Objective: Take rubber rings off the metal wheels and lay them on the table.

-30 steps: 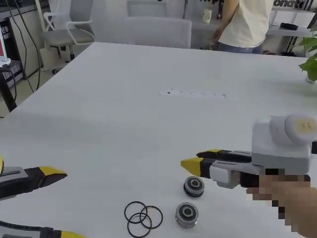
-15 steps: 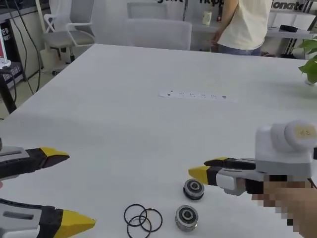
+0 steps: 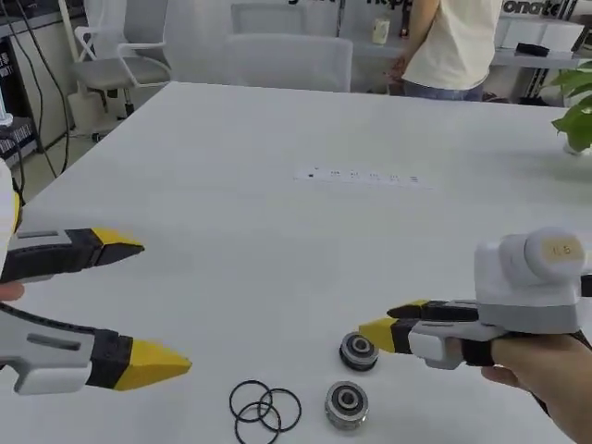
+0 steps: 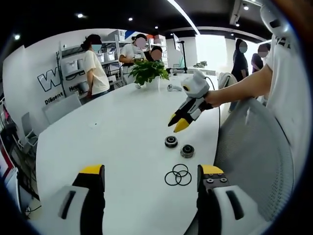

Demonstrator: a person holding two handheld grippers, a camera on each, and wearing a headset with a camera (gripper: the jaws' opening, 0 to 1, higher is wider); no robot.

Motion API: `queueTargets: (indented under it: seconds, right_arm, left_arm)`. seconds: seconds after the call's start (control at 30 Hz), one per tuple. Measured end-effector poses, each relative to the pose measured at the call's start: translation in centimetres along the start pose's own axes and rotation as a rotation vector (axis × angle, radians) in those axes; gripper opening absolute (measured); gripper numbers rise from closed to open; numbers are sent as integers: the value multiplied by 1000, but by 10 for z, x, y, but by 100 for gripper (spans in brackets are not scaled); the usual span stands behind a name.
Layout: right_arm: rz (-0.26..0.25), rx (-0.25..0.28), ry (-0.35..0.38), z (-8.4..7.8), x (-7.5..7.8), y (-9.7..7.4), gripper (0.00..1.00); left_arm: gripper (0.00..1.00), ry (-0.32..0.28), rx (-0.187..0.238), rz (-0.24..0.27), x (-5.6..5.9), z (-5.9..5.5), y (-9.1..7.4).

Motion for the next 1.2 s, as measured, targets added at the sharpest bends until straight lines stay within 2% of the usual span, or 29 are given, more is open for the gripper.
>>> queueTargets:
  seconds: [0.47,0.63,0.97,1.03,1.2]
  right_arm:
    - [3,-31,-30,-6,-1,1,30]
    - [6,-37,-41,-7,-1,1,30]
    - [13,-47,-50,-9,-2,2,30]
    - [14,-46,-47,-9,-2,2,30]
    - [13,-56,-53,-11,-2,2,30]
  left_arm:
    - [75,48,29,-55,-2,23,26]
    - [75,61,57,-70,-5,36,37]
    - [72,99,80,-119,-4,55,65]
    - [71,101,89,-125,-4,58,71]
    - [71,108,83,-140,-1,59,85]
Point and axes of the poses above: the centre of the closed fingertips' face, and the gripper's own axes: y roughly forward along the fingers, x roughly to its right, z roughly out of its top, the point moved 3 cm from there along -y, roughly backward along the fingers, and after that the axes turned 1 degree about -y, right-handed, at the moved point
